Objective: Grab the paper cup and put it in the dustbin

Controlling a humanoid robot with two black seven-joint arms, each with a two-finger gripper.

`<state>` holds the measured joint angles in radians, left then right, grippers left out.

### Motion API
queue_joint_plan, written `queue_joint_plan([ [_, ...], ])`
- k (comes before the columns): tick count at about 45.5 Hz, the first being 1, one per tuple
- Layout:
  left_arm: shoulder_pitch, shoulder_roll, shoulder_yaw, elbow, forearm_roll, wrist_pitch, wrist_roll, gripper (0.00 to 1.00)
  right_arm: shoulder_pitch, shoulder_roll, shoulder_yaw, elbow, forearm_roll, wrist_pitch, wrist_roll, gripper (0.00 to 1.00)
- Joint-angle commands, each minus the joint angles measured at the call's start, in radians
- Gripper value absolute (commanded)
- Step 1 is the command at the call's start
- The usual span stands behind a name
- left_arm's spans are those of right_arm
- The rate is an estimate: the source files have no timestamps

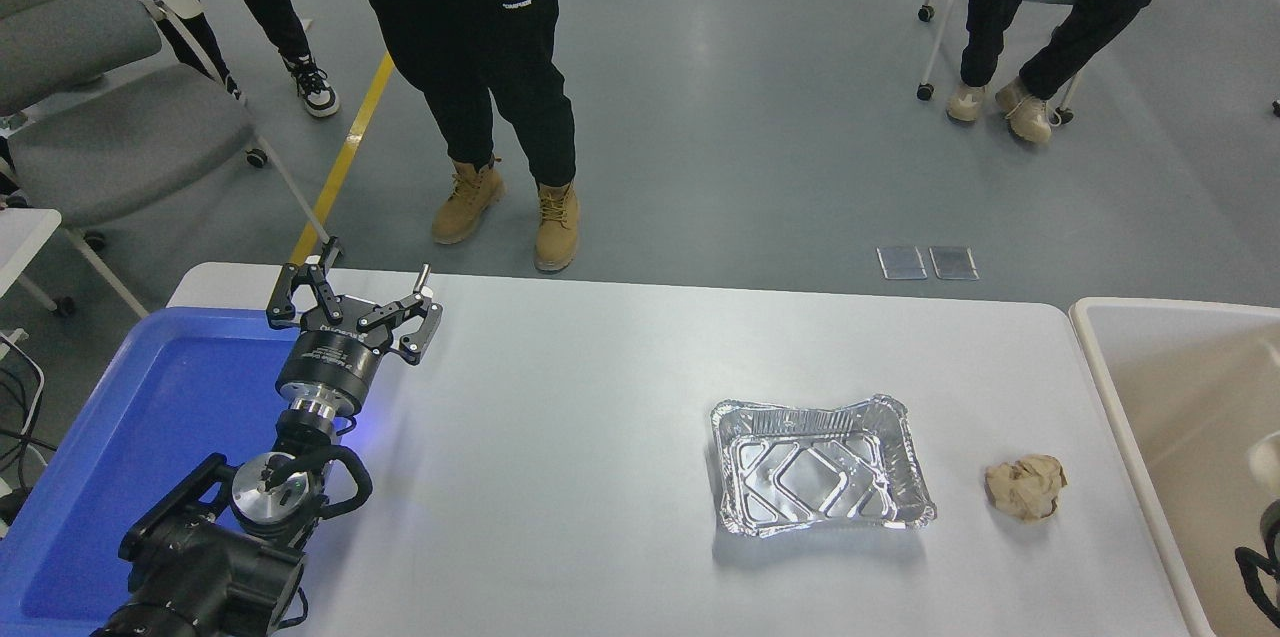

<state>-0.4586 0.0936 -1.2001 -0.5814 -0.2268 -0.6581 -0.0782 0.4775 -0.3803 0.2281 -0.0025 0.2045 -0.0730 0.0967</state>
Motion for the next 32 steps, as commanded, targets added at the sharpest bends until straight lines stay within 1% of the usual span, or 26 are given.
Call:
queue_joint_plan([
  [1,0.000,0.000,0.001,0.000,0.000,0.000,0.000,0.99,-0.002,0.000,0.013,-0.004,0.001,0.002,0.000,1.00],
  [13,0.000,0.000,0.001,0.000,0.000,-0.002,0.000,0.99,0.061,-0.048,-0.006,0.001,-0.014,0.005,0.003,1.00],
  [18,0.000,0.000,0.001,0.000,0.000,0.000,0.000,0.99,0.131,-0.104,-0.029,0.015,-0.031,0.024,0.000,1.00],
  [25,0.000,0.000,0.001,0.000,0.000,0.000,0.000,0.99,0.263,-0.178,-0.122,0.070,-0.119,0.058,-0.002,1.00],
  [32,0.000,0.000,0.001,0.000,0.001,0.000,0.000,0.99,0.409,-0.215,-0.274,0.110,-0.145,0.079,-0.005,1.00],
])
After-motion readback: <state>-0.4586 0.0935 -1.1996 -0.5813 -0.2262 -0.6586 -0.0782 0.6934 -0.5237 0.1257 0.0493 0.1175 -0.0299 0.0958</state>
